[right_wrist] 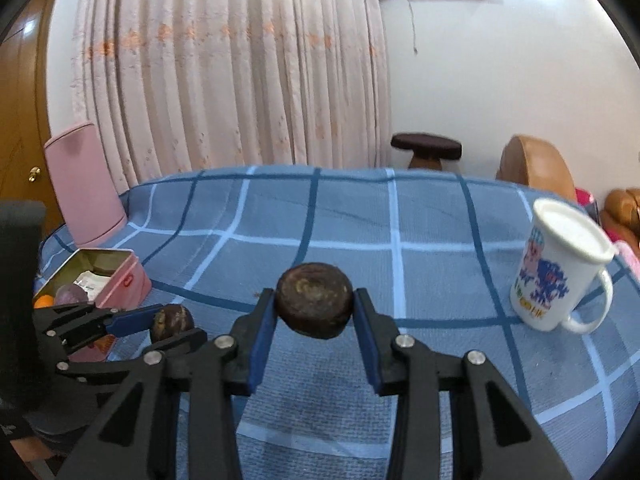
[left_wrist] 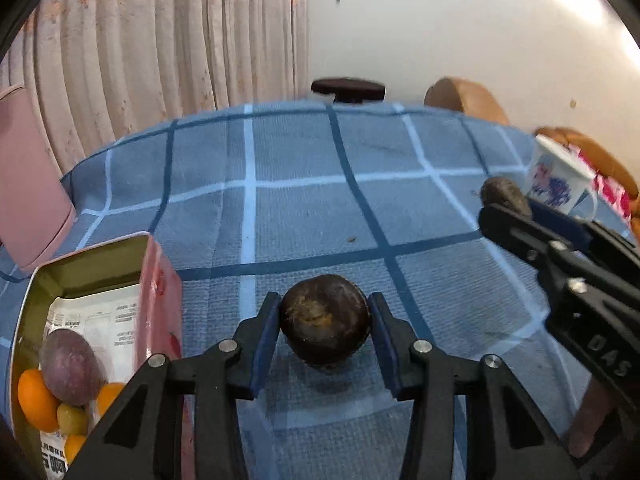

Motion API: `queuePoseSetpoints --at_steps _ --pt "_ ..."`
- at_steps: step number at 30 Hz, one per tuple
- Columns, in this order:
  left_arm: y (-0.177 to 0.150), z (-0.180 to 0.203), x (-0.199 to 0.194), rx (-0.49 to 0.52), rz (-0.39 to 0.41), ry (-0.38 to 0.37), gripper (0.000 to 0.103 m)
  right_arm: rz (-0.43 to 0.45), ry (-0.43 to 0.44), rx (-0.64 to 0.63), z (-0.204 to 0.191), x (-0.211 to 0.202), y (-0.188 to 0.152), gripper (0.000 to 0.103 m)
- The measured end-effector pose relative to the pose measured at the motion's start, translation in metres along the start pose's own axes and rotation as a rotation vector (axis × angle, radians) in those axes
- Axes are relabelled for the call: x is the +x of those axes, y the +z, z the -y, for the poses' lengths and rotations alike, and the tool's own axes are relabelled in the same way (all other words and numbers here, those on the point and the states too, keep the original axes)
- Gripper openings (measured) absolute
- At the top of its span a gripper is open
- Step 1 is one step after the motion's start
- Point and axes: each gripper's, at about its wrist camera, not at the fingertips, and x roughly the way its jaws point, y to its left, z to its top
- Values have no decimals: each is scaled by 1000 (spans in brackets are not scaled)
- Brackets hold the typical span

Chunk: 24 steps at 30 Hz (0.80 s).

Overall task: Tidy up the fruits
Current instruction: 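Lift both dark passion fruits and carry them toward the tin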

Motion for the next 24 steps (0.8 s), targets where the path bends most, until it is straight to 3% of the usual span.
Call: queuePoseSetpoints --at_steps 14,24 --pt "-17 -6 -47 9 174 13 46 68 39 -23 -15 -20 -7 41" --pt "-27 -14 -64 0 219 20 46 82 62 -38 -32 -32 -14 41"
